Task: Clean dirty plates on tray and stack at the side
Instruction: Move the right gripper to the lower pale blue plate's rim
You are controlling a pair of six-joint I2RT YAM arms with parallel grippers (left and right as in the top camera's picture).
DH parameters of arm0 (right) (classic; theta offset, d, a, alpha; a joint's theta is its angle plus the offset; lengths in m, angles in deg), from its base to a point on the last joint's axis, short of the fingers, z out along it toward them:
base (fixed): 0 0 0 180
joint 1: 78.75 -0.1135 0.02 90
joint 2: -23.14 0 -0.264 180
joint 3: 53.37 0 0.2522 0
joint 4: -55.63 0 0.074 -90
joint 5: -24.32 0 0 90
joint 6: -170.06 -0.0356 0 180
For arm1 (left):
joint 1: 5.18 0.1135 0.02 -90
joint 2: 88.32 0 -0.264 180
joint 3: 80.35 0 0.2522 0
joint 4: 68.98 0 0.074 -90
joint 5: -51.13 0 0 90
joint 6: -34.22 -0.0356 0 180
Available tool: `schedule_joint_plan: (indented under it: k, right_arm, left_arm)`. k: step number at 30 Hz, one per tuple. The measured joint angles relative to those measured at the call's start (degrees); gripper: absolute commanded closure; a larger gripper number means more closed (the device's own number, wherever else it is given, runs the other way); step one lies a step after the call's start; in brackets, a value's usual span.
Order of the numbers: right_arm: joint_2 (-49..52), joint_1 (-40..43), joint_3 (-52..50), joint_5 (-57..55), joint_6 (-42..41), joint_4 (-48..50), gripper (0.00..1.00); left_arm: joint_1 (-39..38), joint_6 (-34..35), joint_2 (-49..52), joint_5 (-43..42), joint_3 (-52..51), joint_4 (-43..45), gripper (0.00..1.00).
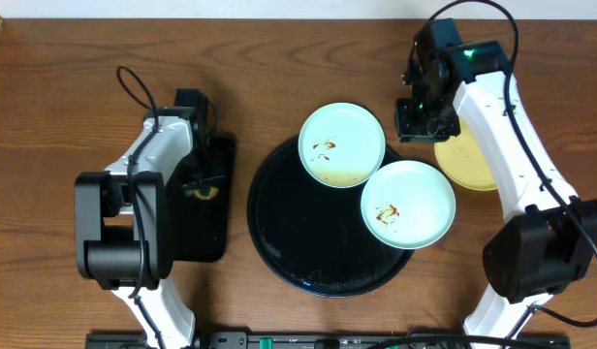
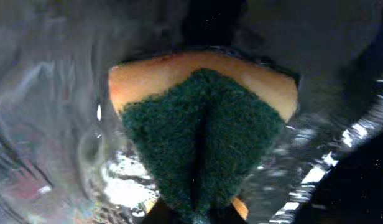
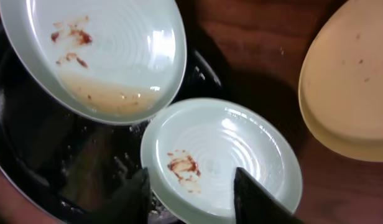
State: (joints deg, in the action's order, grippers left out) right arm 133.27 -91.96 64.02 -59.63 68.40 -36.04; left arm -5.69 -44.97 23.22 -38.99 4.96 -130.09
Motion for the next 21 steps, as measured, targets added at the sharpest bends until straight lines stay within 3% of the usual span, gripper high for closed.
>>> schedule_joint_plan:
  k: [1,2,3,4,12,21]
  right_arm:
    - [0.0,0.0,0.0,0.02,0.33,-0.52,0.89]
    - [0.0,0.02,-0.02,-0.02,0.42,-1.05,0.98]
    - [0.0,0.02,-0.04,-0.07,0.09,-1.49,0.99]
    - [0.0,0.02,-0.09,-0.07,-0.15,-1.99,0.98]
    - [0.0,0.02,-2.23,-0.04,-0.61,-2.25,0.98]
    - [0.0,0.02,-17.29,-1.81,-4.76,0.72,0.99]
  left_arm:
    - [0.52,0.72,0.0,0.63,0.0,-0.22,0.65]
    - [1.25,1.18,0.0,1.16,0.0,-0.42,0.7]
    - [2.08,1.53,0.0,1.64,0.0,-0.52,0.86]
    - [2.86,1.77,0.0,2.01,0.0,-0.59,0.92]
    - [5.77,2.58,0.0,2.25,0.0,-0.59,0.93]
    - [5.73,2.69,0.0,2.25,0.0,-0.37,0.92]
